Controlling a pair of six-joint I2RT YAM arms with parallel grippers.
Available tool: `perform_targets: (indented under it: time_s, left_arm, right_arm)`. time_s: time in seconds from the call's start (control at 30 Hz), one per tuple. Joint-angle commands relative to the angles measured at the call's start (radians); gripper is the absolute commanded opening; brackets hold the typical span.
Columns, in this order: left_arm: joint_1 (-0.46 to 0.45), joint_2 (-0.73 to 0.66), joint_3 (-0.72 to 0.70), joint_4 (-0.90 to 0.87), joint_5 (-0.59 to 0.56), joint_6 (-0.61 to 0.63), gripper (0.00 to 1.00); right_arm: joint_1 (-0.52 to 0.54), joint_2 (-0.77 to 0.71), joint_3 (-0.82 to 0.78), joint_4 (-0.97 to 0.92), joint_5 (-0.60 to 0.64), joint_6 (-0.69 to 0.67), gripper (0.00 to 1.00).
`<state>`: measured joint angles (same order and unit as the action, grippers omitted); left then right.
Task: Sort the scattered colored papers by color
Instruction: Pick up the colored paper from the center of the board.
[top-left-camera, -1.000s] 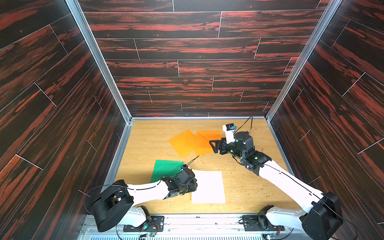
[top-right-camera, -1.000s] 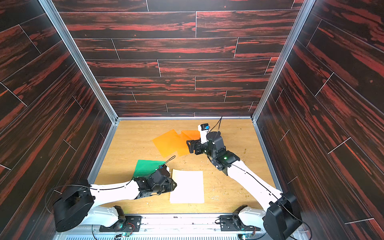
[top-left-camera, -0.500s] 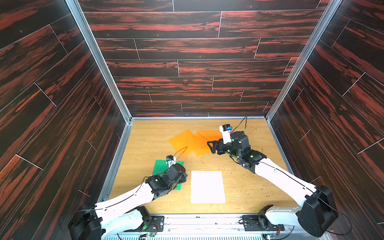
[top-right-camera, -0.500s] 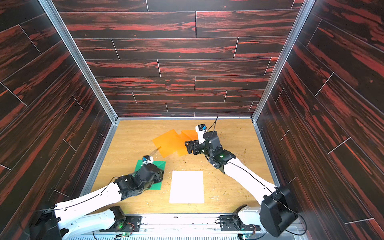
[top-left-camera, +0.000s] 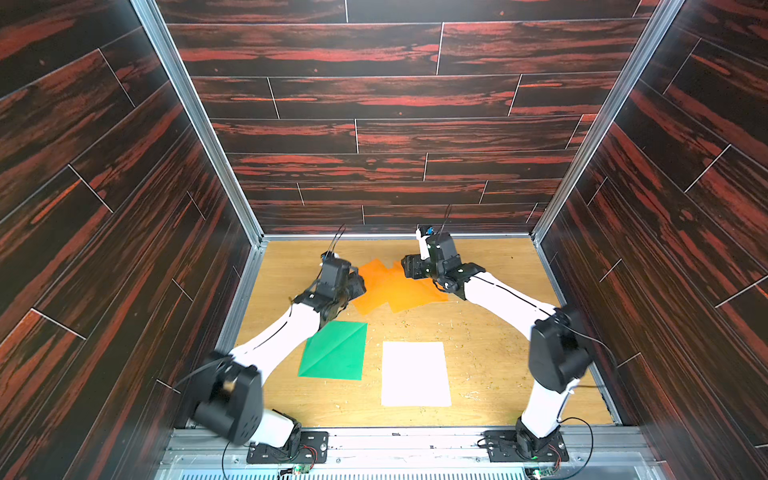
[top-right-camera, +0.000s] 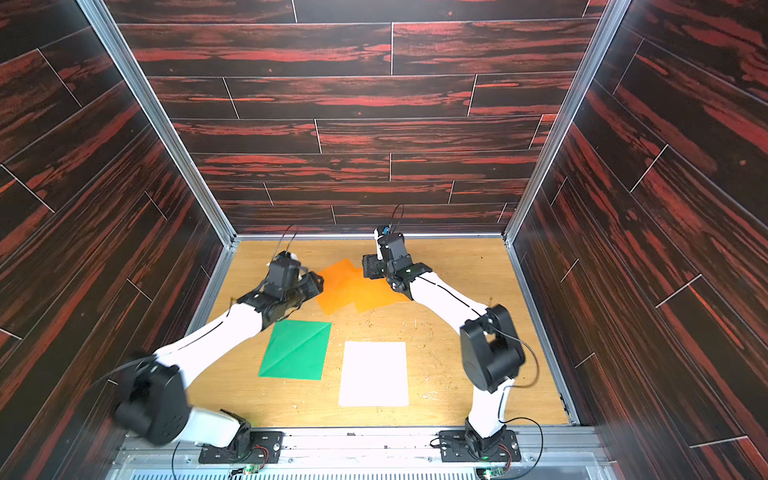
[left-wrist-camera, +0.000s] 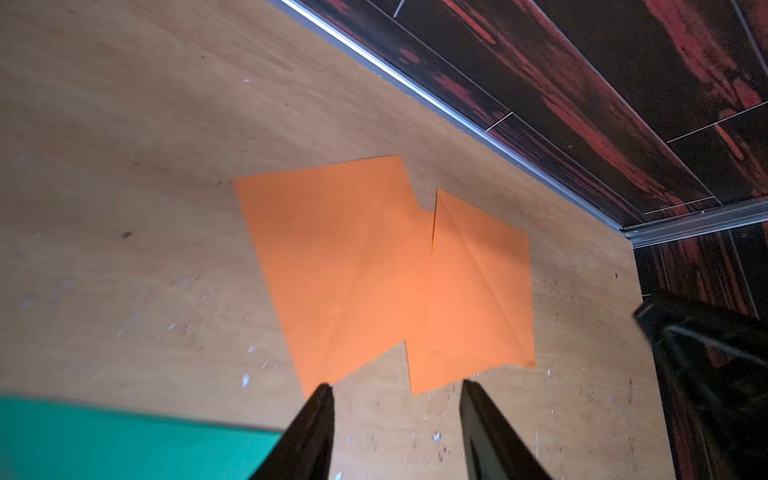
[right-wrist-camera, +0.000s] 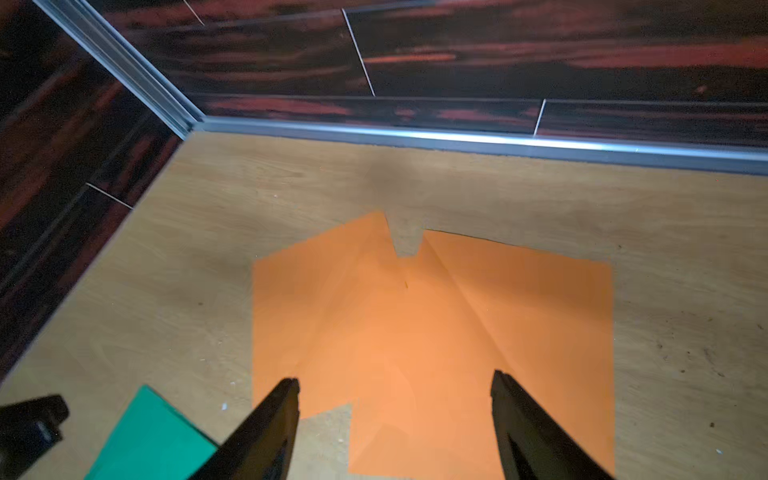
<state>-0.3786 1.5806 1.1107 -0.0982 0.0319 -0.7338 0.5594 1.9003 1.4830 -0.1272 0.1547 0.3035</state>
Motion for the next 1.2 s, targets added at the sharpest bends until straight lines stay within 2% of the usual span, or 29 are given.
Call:
perform_targets:
  time_s: [0.0, 0.13, 0.23, 0.4, 0.6, 0.77, 1.17]
  left_arm:
    - [0.006, 0.161, 0.159, 0.058, 0.252, 0.061, 0.53]
    - [0.015, 0.373, 0.351, 0.064, 0.33, 0.059, 0.53]
    - [0.043, 0.478, 0.433, 0.105, 0.384, 0.012, 0.53]
    - [0.078, 0.62, 0.553, 0.122, 0.47, -0.04, 0.52]
    - [0.079, 0.746, 0.662, 0.079, 0.518, -0.034, 0.52]
    - [0.078, 0.802, 0.683, 0.071, 0.545, -0.024, 0.52]
    - [0.076, 0.788, 0.604, 0.047, 0.534, 0.022, 0.52]
  right_arm:
    - [-0.053, 0.09, 0.037, -0.045, -0.065, 0.031, 0.77]
    - [-0.09, 0.182, 0.077, -0.054, -0.082, 0.033, 0.76]
    - [-0.112, 0.235, 0.101, -0.068, -0.101, 0.031, 0.74]
    - [-0.137, 0.288, 0.102, -0.071, -0.114, 0.037, 0.74]
    - [-0.148, 0.309, 0.082, -0.059, -0.142, 0.043, 0.75]
    - [-0.148, 0.324, 0.045, -0.047, -0.163, 0.042, 0.76]
    - [-0.147, 0.333, -0.081, 0.027, -0.276, 0.052, 0.77]
